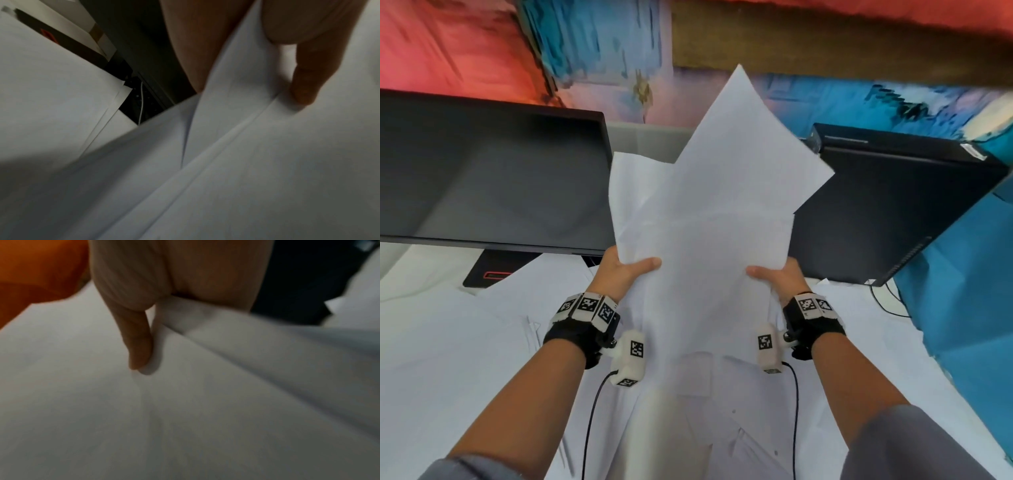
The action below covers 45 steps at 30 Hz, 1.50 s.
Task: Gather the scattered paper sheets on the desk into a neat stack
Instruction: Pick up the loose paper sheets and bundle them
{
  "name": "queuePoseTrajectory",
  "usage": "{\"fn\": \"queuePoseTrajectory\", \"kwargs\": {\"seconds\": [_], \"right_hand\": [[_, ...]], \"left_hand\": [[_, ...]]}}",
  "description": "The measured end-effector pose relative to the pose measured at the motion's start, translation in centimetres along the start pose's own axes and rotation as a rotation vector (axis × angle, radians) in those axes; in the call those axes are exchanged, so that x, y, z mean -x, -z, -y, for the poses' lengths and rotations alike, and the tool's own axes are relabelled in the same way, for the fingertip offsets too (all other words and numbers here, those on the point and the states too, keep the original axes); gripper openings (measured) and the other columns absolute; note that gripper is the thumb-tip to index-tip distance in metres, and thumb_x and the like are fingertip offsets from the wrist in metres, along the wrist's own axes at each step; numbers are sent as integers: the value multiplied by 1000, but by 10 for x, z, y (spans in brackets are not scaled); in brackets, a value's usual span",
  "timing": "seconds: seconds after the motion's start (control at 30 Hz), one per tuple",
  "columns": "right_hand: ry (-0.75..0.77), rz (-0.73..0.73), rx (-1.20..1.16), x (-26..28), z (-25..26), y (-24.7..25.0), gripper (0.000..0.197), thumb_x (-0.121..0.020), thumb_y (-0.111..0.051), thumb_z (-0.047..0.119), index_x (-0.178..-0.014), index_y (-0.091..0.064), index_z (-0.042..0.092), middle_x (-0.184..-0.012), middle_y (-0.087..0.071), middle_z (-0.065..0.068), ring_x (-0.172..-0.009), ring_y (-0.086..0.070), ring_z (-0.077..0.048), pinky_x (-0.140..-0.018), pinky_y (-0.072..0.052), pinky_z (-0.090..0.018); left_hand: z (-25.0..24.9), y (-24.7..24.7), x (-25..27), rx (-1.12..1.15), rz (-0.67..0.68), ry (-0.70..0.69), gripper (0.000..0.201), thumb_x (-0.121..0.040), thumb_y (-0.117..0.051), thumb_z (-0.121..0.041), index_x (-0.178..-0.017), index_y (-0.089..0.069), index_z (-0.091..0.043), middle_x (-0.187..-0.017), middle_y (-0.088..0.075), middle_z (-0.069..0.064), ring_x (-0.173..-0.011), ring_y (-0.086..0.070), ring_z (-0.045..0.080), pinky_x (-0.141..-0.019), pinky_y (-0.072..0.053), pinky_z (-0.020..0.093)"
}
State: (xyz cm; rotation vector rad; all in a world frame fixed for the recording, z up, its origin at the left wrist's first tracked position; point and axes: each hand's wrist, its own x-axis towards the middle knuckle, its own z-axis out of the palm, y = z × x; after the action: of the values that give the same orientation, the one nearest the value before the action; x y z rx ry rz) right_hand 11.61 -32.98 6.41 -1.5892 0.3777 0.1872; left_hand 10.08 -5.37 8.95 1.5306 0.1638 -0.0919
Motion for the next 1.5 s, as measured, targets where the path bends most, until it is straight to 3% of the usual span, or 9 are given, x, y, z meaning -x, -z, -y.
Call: {"fn": "queuePoseTrajectory", "kwargs": {"seconds": [0.17, 0.37, 0.57, 0.7, 0.83, 0.97, 1.23, 1.37, 1.5], "right_hand": [[201, -66, 6, 27, 24, 10, 31, -72, -77, -2, -86, -63, 21, -88, -68, 2, -80, -67, -11, -76, -54, -27], [167, -46, 17, 54, 3, 14, 29, -71, -78, -2, -81, -61, 20, -69, -68, 15, -59, -64, 8, -63, -50, -13], [138, -74, -49, 58, 4, 13, 31, -74, -73, -5, -98, -64, 11, -84, -73, 2, -73, -71, -8, -64, -54, -17], [93, -131, 47, 52, 13, 17, 24, -81, -73, 18, -98, -67, 2, -94, -71, -13, -90, -67, -26, -88, -52, -37], [91, -147, 68, 55, 15, 15, 21, -87, -66, 28, -82, -61, 8, -78, -62, -1, -77, -59, -15, -68, -45, -22], [110, -170, 49, 54, 13, 13, 15, -87, -66, 28, -79, -58, 19, -79, -62, 3, -77, -58, -9, -68, -44, -22], [125, -161, 3, 52, 10, 9, 26, -88, -65, 23, -110, -63, 9, -98, -69, -4, -96, -65, -22, -91, -49, -36], [105, -165, 39, 54, 10, 12, 16, -87, -66, 29, -91, -64, 13, -93, -69, -7, -89, -65, -23, -87, -49, -36], [97, -183, 88, 62, 14, 11, 33, -89, -63, 30, -64, -47, 15, -56, -47, 4, -55, -47, -12, -59, -38, -25]], "left_hand": [[-4, -3, 12, 55, -165, -145, 23, -79, -74, -4, -95, -67, -19, -89, -73, -5, -83, -71, 10, -74, -57, 24], [11, -9, 30, 65, -95, -131, 44, -65, -84, -7, -104, -64, -14, -100, -70, 1, -89, -69, 6, -72, -54, 18], [10, 4, 28, 29, -54, -99, 78, -49, -86, -31, -118, -57, -9, -114, -67, 10, -105, -65, 22, -87, -55, 37], [-1, 13, 28, -15, -17, -148, 59, -55, -80, -37, -107, -60, -19, -103, -66, 1, -97, -64, 20, -83, -54, 37], [-19, 17, 22, -166, 28, -312, 48, -69, -80, -32, -112, -59, -27, -111, -66, -4, -101, -64, 15, -83, -54, 31], [-28, 16, 14, -311, -95, -480, 8, -87, -64, -28, -94, -59, -26, -79, -59, 9, -64, -46, 16, -64, -42, 32], [-7, 13, 24, -227, -313, -486, 25, -90, -63, -16, -75, -45, -24, -76, -63, -5, -82, -63, 0, -72, -49, 24], [-10, 10, 32, -274, -267, -565, 33, -86, -69, -16, -103, -47, -33, -114, -62, -3, -89, -63, -1, -75, -51, 17], [-51, -2, 23, -689, -153, -788, 38, -87, -64, -40, -120, -56, -25, -118, -58, -10, -106, -55, 5, -88, -48, 24]]}}
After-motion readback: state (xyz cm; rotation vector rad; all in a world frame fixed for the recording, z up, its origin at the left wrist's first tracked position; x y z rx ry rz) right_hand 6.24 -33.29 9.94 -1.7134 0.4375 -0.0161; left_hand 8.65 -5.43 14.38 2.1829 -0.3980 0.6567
